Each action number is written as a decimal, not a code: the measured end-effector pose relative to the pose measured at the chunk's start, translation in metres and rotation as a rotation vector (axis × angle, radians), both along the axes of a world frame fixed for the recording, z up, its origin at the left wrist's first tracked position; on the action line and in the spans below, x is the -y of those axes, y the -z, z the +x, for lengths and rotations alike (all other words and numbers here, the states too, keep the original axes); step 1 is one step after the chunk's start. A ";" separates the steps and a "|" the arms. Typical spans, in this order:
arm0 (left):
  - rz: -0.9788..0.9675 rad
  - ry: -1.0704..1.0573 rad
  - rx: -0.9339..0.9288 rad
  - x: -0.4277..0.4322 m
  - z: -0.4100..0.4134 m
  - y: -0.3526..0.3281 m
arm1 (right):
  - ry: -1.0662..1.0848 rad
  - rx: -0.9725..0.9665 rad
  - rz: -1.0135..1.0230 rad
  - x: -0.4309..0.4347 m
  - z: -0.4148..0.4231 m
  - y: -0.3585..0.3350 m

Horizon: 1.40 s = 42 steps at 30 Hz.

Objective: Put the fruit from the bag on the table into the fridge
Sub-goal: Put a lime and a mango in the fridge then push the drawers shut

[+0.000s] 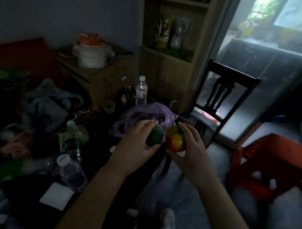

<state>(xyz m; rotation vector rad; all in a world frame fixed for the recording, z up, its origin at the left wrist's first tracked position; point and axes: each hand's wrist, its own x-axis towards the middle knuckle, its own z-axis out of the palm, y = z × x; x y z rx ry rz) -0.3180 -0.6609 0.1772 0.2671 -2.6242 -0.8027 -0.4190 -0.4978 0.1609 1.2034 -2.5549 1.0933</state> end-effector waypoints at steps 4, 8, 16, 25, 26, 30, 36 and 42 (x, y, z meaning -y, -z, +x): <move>0.024 0.104 -0.082 -0.038 0.025 -0.013 | 0.085 -0.041 -0.026 -0.046 0.048 -0.019; 0.215 0.203 -0.123 -0.083 0.041 -0.024 | 0.229 -0.096 -0.013 -0.099 0.088 -0.038; 0.242 0.401 -0.179 -0.159 0.073 -0.047 | 0.409 -0.170 0.046 -0.180 0.154 -0.063; 0.241 0.574 -0.174 -0.275 0.137 -0.055 | 0.573 -0.156 0.031 -0.294 0.254 -0.072; 0.240 0.615 -0.165 -0.296 0.148 -0.055 | 0.606 -0.150 0.033 -0.315 0.270 -0.072; 0.222 0.824 -0.136 -0.386 0.191 -0.054 | 0.795 -0.126 0.018 -0.398 0.345 -0.072; 0.265 1.148 -0.072 -0.505 0.253 -0.058 | 1.064 -0.097 0.036 -0.497 0.462 -0.079; 0.333 1.413 -0.064 -0.593 0.314 -0.070 | 1.287 -0.122 -0.019 -0.557 0.555 -0.086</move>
